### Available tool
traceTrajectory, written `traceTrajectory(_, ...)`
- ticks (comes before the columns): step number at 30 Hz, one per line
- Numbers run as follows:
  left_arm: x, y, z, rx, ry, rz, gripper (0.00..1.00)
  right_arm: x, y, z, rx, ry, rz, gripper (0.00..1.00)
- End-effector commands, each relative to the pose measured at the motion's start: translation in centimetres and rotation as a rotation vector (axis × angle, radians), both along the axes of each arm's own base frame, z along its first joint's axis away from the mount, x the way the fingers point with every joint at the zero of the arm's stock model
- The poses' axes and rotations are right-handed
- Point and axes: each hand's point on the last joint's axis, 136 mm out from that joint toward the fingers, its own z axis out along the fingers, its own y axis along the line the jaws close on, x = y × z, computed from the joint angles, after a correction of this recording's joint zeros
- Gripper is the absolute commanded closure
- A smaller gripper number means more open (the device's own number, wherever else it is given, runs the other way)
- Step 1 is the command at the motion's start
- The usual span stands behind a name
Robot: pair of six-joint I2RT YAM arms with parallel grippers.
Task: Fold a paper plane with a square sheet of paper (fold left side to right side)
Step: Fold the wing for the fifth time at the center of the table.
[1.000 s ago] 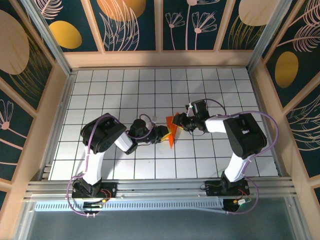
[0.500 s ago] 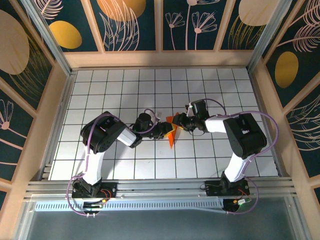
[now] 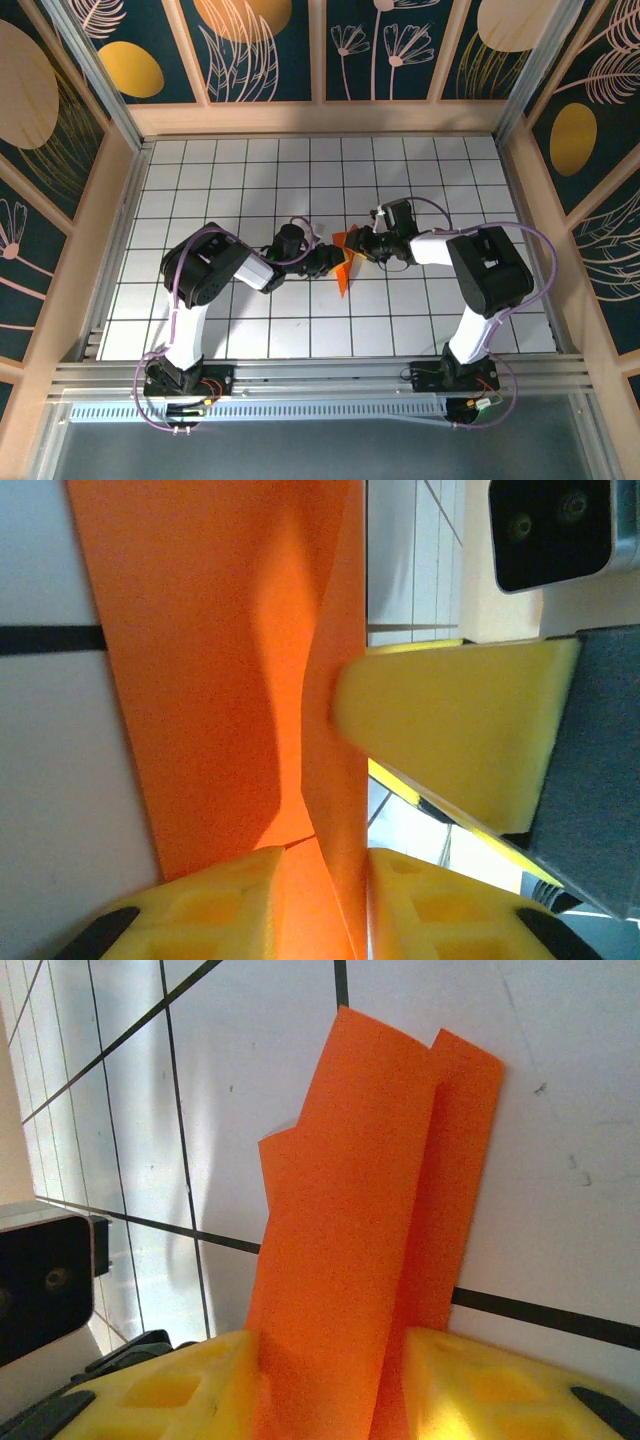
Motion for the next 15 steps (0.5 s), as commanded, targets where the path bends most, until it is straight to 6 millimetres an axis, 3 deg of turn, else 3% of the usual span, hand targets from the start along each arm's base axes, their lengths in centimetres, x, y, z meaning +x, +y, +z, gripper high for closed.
traceTrajectory(1, 1.0, 1.74, -0.6, 0.062, -0.026, 0.059, 0.71, -0.56, -0.97, -2.98, -0.108, 0.043, -0.011, 0.57)
traceTrajectory(6, 1.19, 1.95, -0.12, 0.064, -0.043, 0.06, 0.7, -0.5, -0.89, -2.94, -0.107, 0.043, -0.009, 0.57)
traceTrajectory(15, 1.31, 1.68, -0.54, 0.064, -0.037, 0.053, 0.81, -0.5, -0.83, -2.89, -0.109, 0.043, -0.006, 0.57)
